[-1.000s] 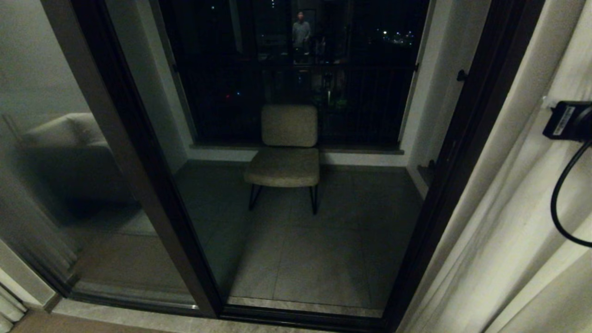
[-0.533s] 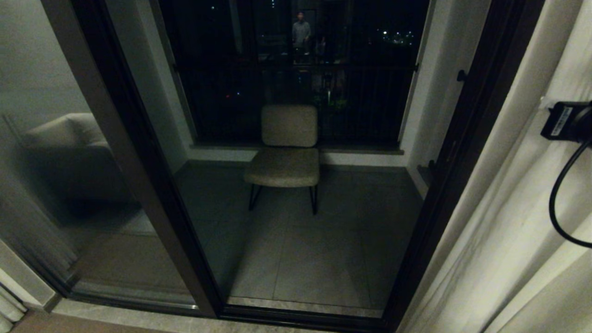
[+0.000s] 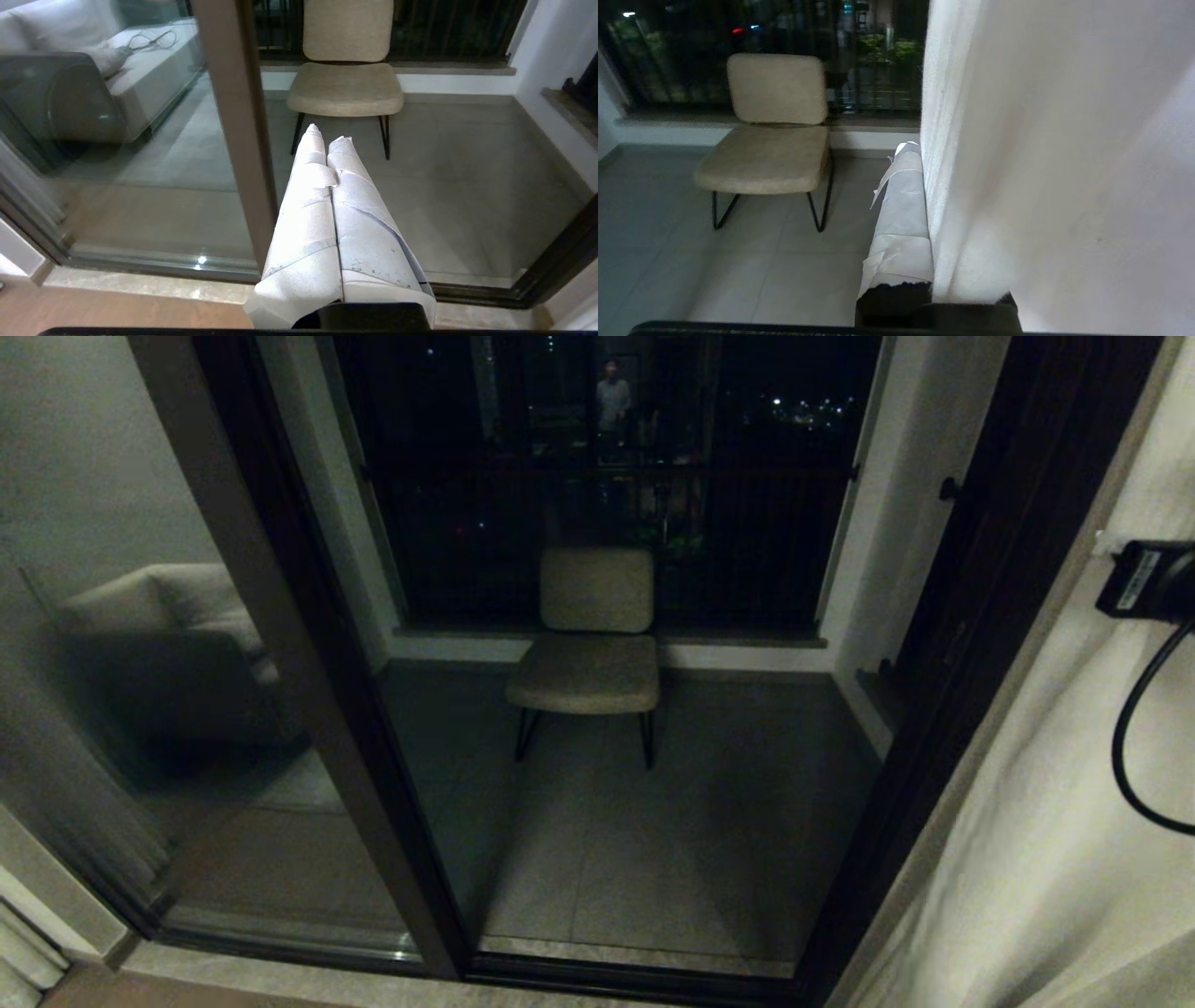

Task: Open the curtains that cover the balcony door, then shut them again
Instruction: Close the inner curtains on both sides

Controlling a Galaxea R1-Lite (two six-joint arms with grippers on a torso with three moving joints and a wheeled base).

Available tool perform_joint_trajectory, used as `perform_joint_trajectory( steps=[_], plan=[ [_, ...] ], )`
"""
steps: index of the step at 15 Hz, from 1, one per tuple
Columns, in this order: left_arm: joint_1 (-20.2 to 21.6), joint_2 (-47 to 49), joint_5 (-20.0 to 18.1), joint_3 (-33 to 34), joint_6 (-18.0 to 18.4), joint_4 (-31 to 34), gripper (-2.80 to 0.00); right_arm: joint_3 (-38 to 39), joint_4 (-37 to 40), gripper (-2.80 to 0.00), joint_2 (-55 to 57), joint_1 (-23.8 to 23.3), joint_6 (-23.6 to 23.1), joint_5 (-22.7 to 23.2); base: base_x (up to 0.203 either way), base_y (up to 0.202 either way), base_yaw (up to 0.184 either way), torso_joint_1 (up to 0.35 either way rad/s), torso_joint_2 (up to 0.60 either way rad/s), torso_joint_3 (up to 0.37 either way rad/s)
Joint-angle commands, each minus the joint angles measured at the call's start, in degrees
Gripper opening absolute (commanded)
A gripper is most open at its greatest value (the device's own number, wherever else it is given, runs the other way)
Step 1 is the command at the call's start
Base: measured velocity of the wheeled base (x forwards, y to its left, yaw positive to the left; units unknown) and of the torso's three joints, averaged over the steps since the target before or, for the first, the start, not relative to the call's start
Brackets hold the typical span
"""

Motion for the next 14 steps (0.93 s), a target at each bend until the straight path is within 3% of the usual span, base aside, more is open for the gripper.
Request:
perform_joint_trajectory(
  steps=[1, 10, 14],
  plan=[
    [0.1, 0.0, 0.0, 0.0, 0.0, 0.0, -2.80, 0.0, -0.2, -2.80, -0.1, 0.1, -0.1, 0.0, 0.000, 0.191, 0.003, 0.005, 0.00, 0.002],
    [0.1, 0.0, 0.0, 0.0, 0.1, 0.0, -2.80, -0.7, -0.2, -2.80, 0.8, 3.3, -0.1, -0.5, 0.000, 0.194, -0.001, 0.003, 0.00, 0.001],
    [0.0, 0.0, 0.0, 0.0, 0.1, 0.0, -2.80, -1.4, -5.1, -2.80, 3.6, 5.0, -0.2, -2.3, 0.000, 0.193, -0.003, 0.003, 0.00, 0.004]
  ],
)
